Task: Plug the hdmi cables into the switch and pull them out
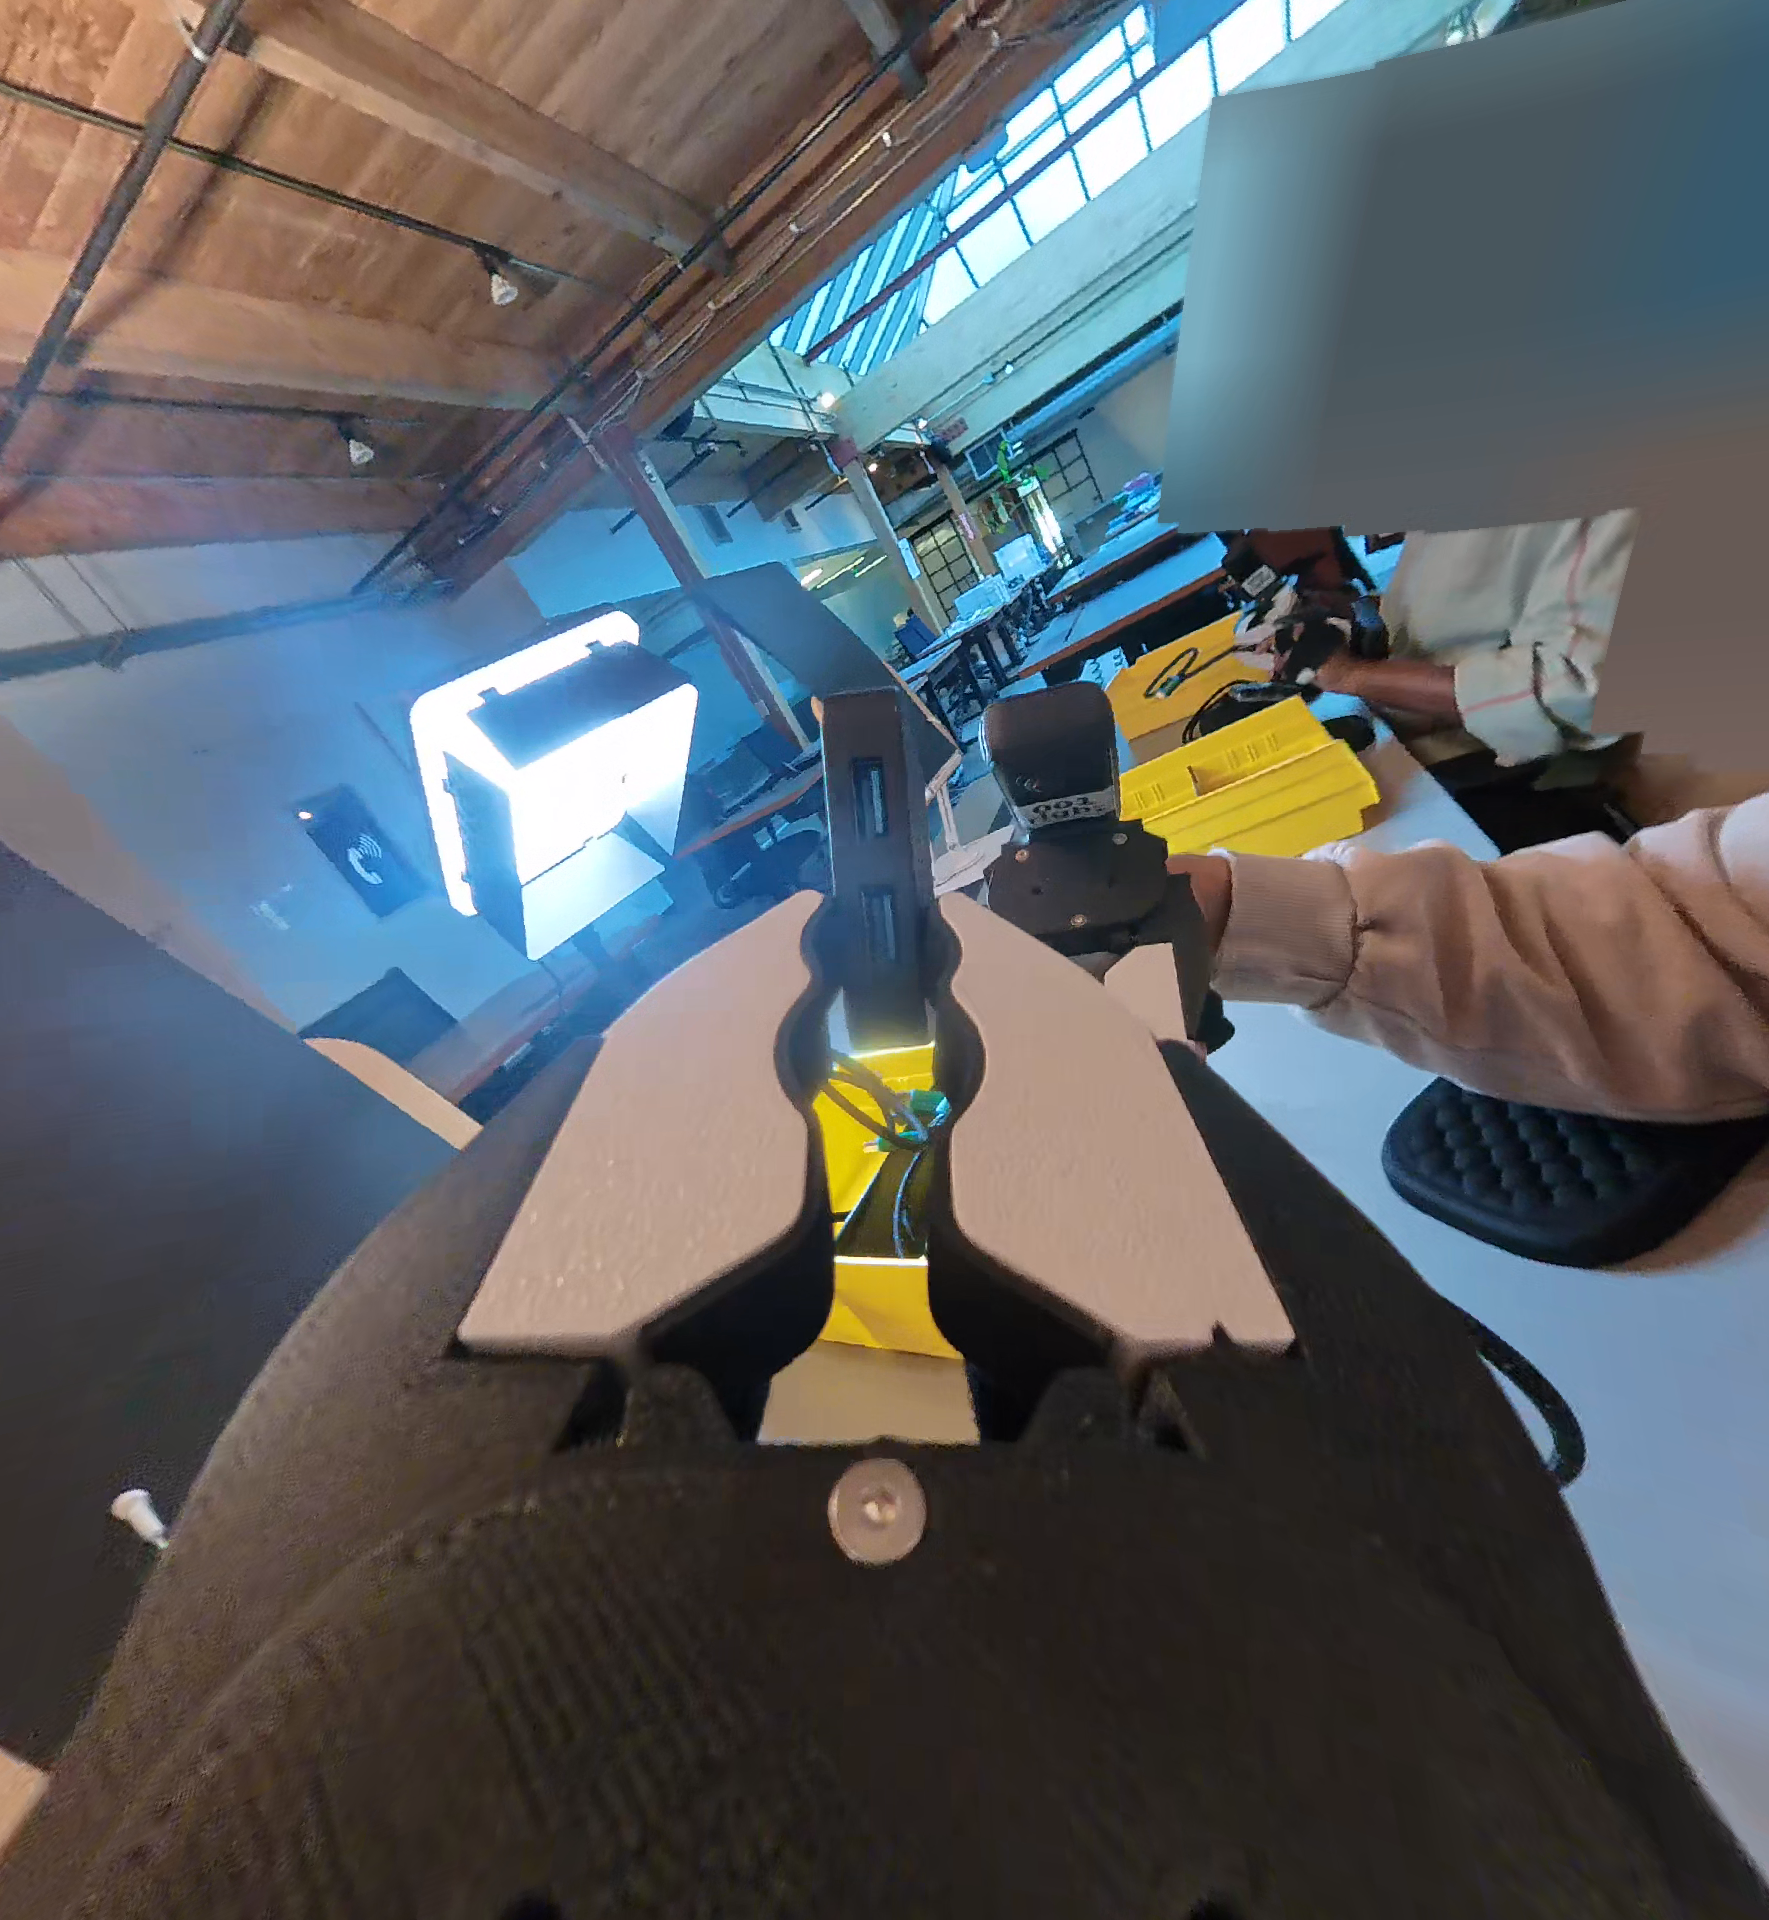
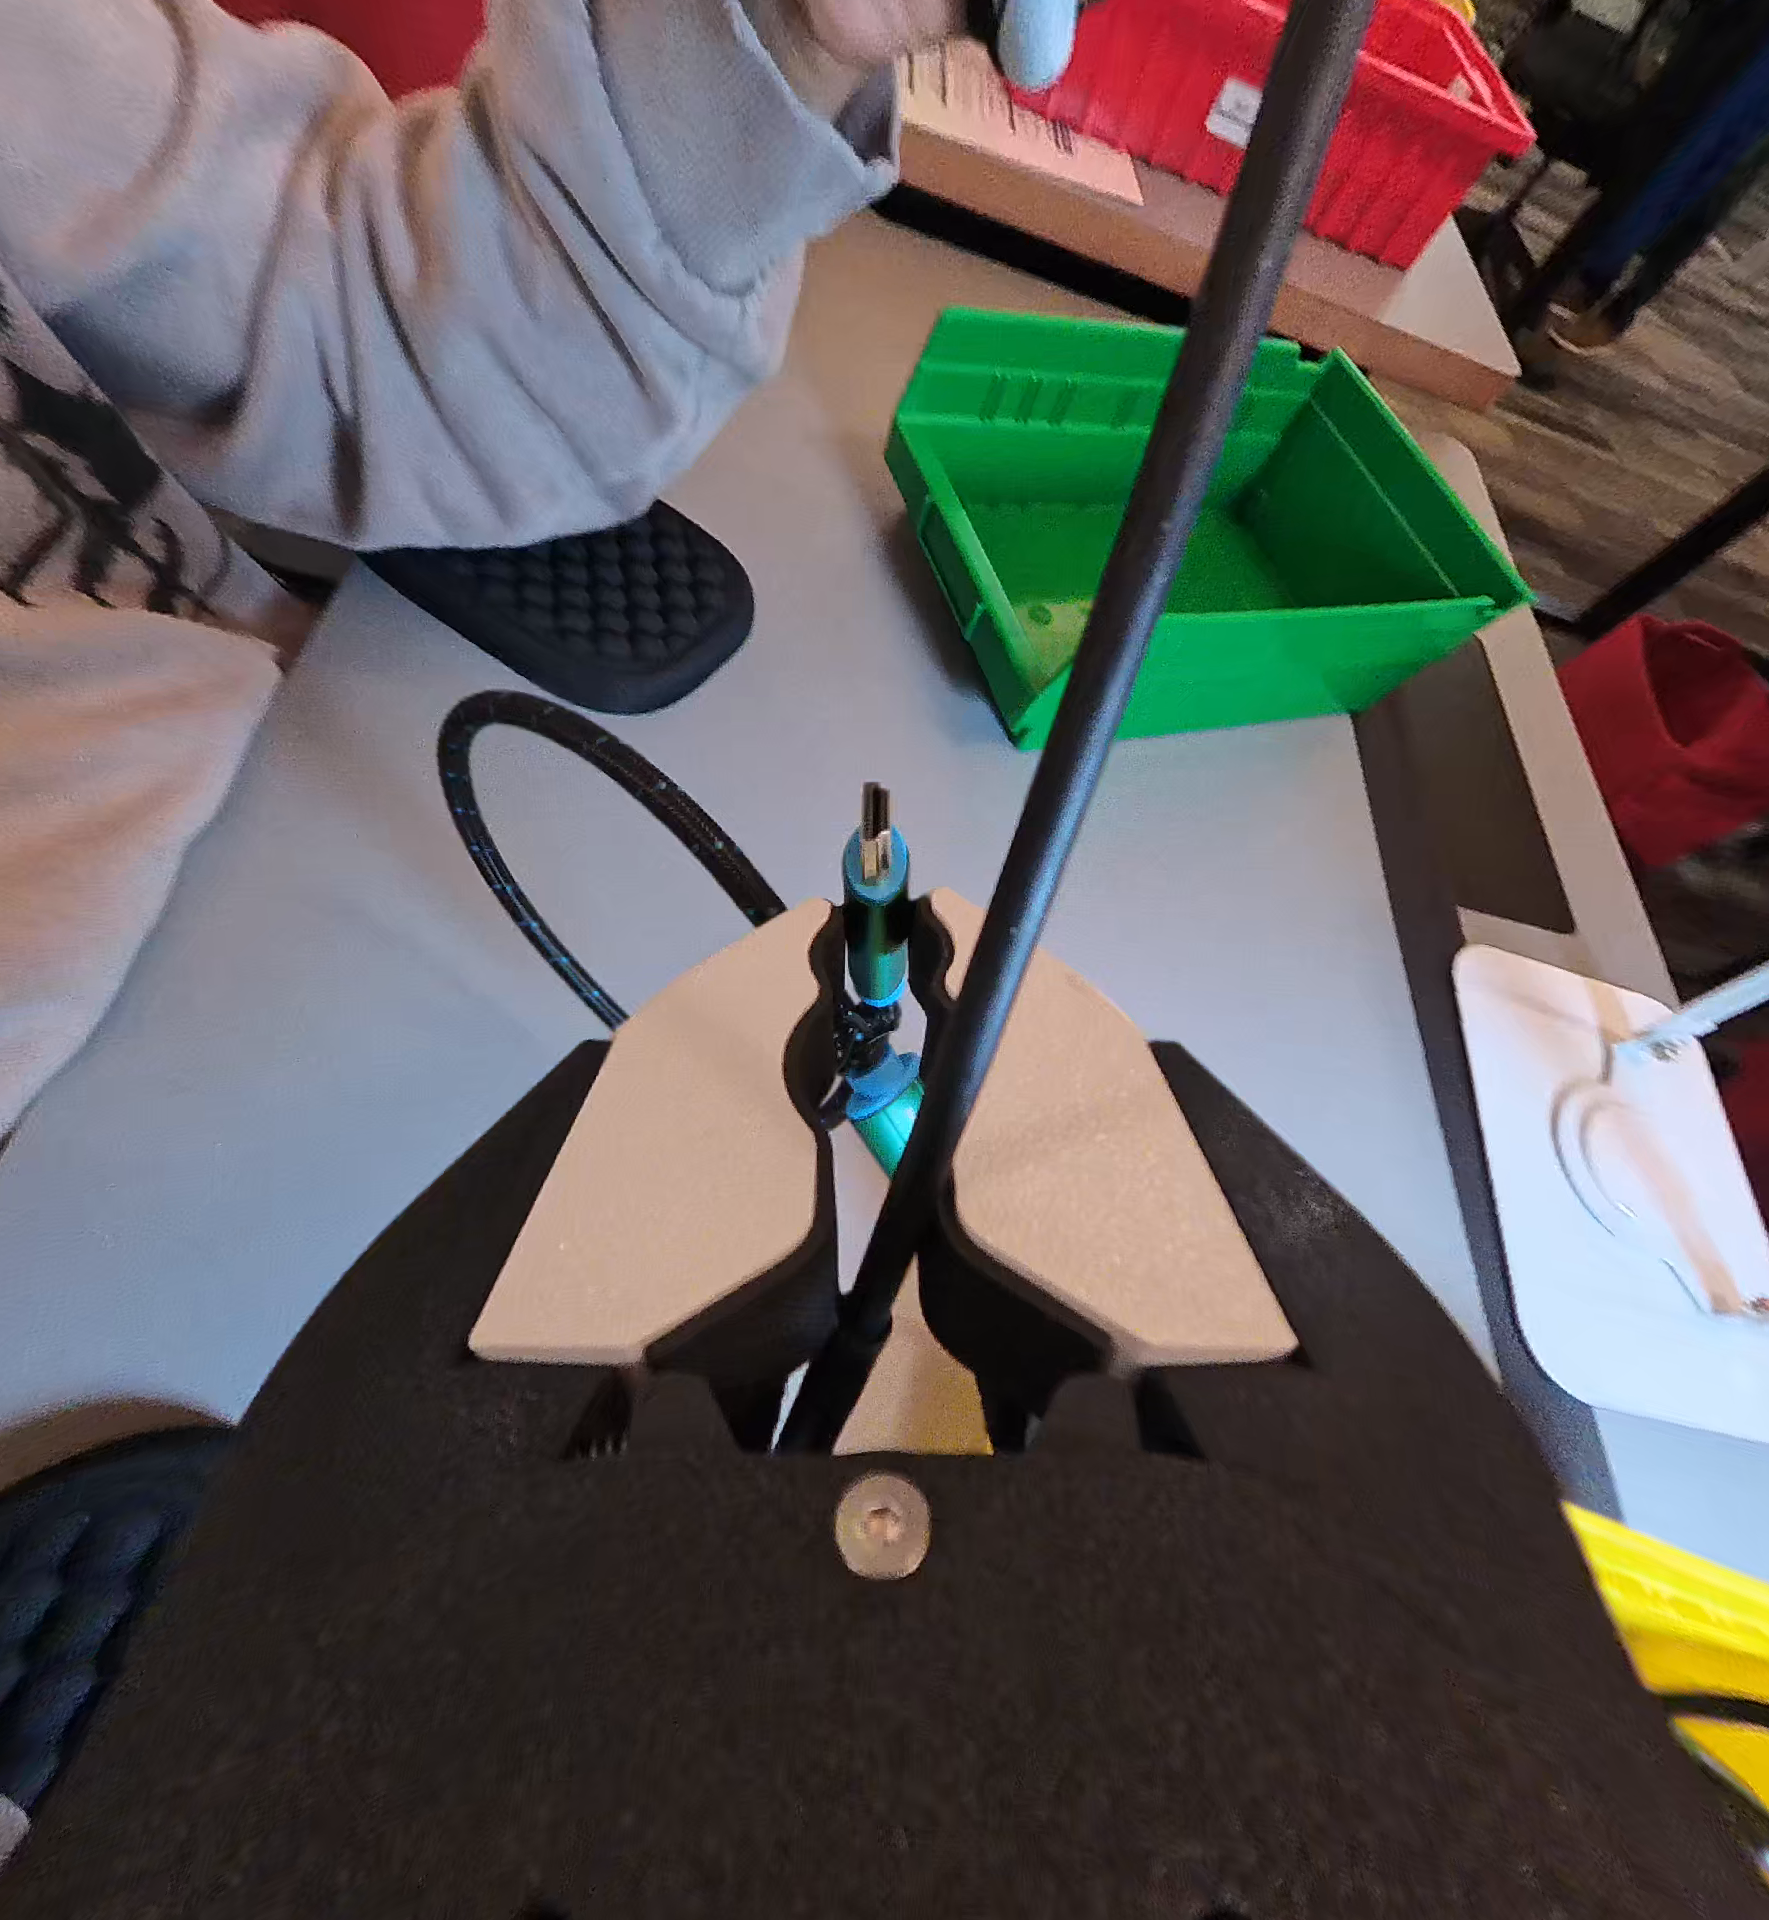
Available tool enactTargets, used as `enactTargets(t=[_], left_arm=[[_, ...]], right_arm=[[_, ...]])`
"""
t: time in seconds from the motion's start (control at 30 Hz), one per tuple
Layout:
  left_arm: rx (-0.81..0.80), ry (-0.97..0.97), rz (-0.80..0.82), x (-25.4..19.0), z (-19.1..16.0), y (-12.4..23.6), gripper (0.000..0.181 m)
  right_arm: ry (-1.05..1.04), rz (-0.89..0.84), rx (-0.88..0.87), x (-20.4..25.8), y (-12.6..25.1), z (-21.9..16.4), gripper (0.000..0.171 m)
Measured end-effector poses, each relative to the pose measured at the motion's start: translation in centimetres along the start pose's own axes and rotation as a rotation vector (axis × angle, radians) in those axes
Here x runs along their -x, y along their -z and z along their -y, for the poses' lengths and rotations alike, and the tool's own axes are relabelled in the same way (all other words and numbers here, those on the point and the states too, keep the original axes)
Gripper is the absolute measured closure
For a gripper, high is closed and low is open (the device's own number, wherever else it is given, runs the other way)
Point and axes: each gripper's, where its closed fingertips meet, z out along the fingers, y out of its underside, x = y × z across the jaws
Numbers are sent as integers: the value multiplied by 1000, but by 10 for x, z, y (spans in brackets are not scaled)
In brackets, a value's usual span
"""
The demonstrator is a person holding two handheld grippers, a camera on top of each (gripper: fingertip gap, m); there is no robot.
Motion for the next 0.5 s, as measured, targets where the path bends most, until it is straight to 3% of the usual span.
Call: enactTargets(t=[0.17, 0.33, 0.5], left_arm=[[-98, 111, -48, -3, 12, -1, 166], [-124, 105, -61, -16, 26, -6, 166], [-163, 147, 29, 1, 30, 0, 167]], right_arm=[[-13, 67, 0, 7, -19, -6, 159], [-40, 178, -15, 20, -52, -12, 157], [-65, 258, -48, 32, -69, -11, 148]])
